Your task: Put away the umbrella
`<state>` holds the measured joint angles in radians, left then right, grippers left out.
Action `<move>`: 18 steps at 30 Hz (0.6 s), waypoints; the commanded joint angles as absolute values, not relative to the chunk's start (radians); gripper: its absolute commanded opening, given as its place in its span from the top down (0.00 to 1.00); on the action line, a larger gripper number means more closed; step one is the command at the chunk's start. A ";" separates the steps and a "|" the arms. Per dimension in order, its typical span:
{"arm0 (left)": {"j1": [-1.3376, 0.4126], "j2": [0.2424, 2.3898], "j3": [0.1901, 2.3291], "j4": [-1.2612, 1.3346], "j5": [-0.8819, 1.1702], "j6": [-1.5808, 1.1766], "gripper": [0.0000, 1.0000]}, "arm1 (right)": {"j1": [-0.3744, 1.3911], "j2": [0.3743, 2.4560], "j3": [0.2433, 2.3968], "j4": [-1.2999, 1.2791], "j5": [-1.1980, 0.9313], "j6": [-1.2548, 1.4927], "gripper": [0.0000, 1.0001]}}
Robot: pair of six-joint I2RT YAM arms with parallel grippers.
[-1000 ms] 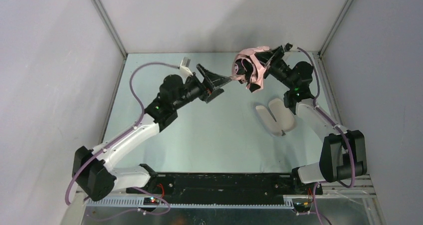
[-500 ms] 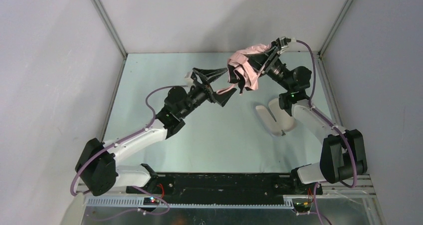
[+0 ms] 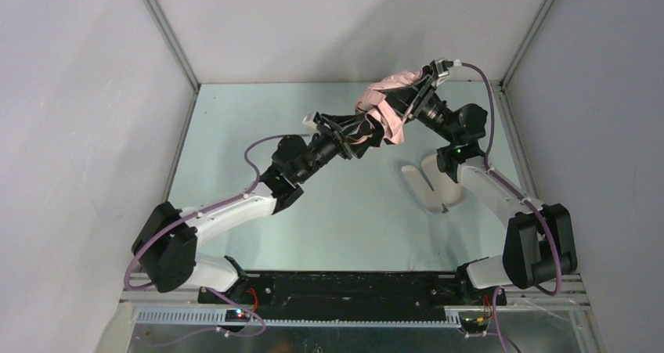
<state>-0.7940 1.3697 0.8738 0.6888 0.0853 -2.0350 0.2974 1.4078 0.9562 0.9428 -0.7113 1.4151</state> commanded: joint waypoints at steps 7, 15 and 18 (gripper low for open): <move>-0.749 1.448 0.896 0.898 0.151 -1.976 1.00 | 0.353 1.259 0.897 0.869 -0.715 1.406 0.99; -0.677 1.378 0.984 0.537 0.306 -1.610 1.00 | 0.348 1.181 0.899 0.465 -0.689 1.403 0.55; -0.666 1.367 1.126 0.318 0.348 -1.357 1.00 | 0.335 1.177 0.899 0.429 -0.704 1.455 0.52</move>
